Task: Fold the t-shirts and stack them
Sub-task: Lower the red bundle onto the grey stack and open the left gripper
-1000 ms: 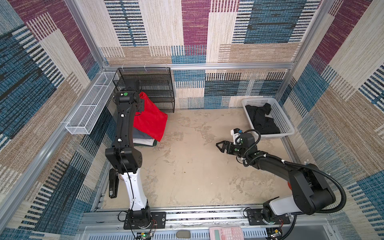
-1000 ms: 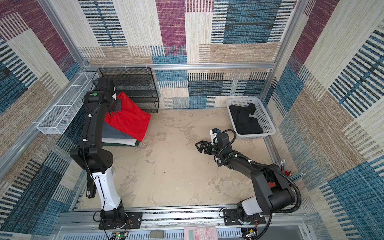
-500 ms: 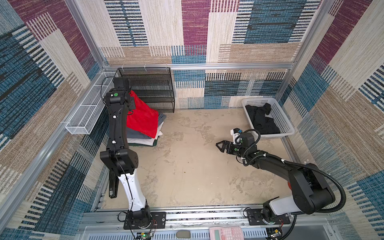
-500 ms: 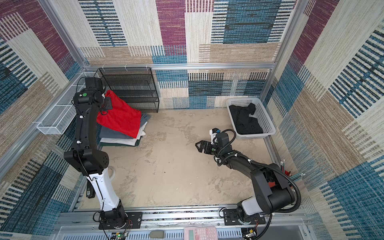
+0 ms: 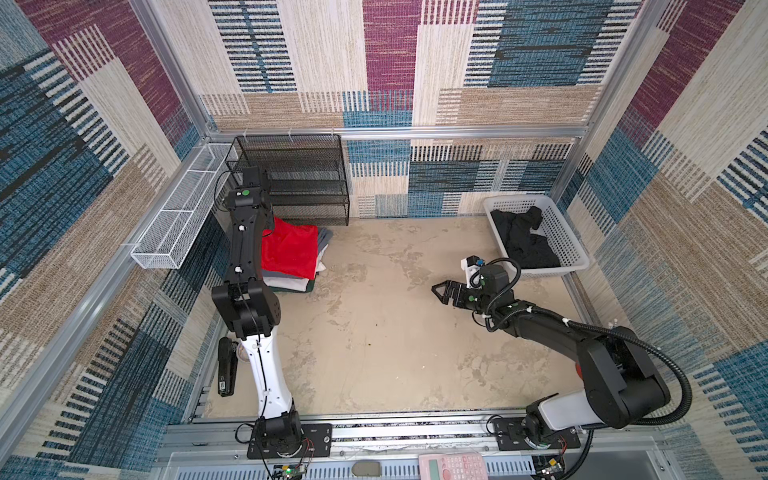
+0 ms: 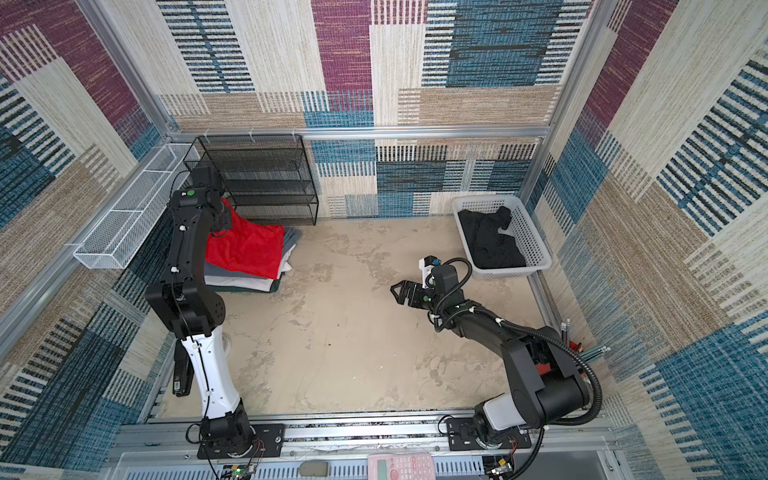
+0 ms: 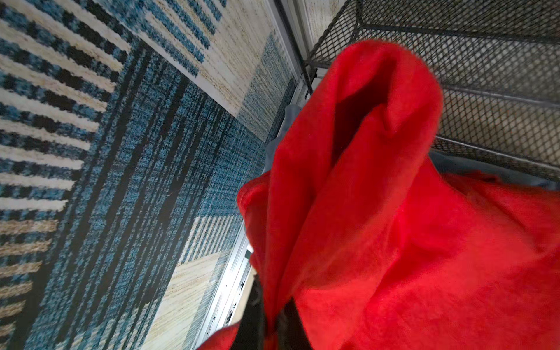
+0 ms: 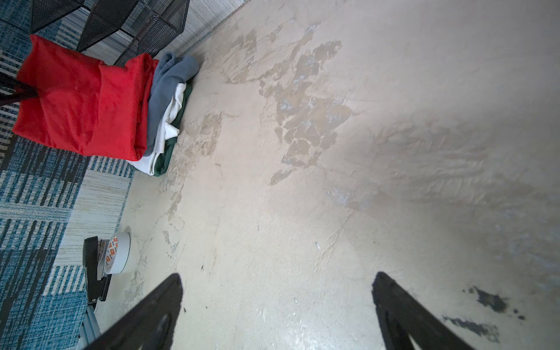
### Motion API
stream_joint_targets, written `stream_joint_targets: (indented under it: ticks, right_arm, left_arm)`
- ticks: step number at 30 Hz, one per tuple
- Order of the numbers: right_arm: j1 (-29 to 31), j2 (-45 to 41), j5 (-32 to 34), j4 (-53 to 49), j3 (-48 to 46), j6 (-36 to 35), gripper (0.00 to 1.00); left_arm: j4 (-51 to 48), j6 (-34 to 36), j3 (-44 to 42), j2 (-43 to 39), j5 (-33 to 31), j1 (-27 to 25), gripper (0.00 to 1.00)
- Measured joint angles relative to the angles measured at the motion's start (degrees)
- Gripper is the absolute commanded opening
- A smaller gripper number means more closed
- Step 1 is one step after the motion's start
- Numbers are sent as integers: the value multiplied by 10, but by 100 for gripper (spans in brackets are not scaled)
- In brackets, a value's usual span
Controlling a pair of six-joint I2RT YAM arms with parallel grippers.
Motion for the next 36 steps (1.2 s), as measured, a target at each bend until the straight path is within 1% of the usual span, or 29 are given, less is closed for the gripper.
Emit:
stream_joint_targets:
  ticks: [5,6,7,8,12,13,14,17,23,29,33,36]
  right_arm:
    - [0,-5,0,-3,0,0,99]
    - [0,-6,0,-4,0,0,99]
    - [0,-7,0,-6,0,0,99]
    - [0,-8,1,-9,0,0,99]
    - [0,-10,1,-15,1,0,99]
    - [0,-10,1,-15,1,0,99]
    - [0,-10,1,-15,1,0,99]
    - [0,-10,1,-16,1,0,99]
    - [0,-10,0,-16,1,0,99]
    - [0,-10,0,-16,1,0,99]
    - [0,-10,0,-16,1,0,99]
    - [0,-10,0,-18,1,0,98]
  left_arm:
    - [19,21,8,18,-12,0,0]
    - [25,26,12,21,-14,0,2]
    - [28,28,14,25,-17,0,20]
    - [30,29,17,27,-23,0,36]
    - [24,26,31,35,-48,0,82]
    - [22,23,31,35,-57,0,97]
    - [19,21,31,34,-62,0,100]
    - [14,-2,11,19,-72,-1,100]
    - [28,-28,-97,-49,-62,-4,100]
    - [66,-47,-218,-106,2,-37,100]
    - [108,-59,-304,-142,52,-80,100]
    - [136,-73,-335,-147,80,-112,100]
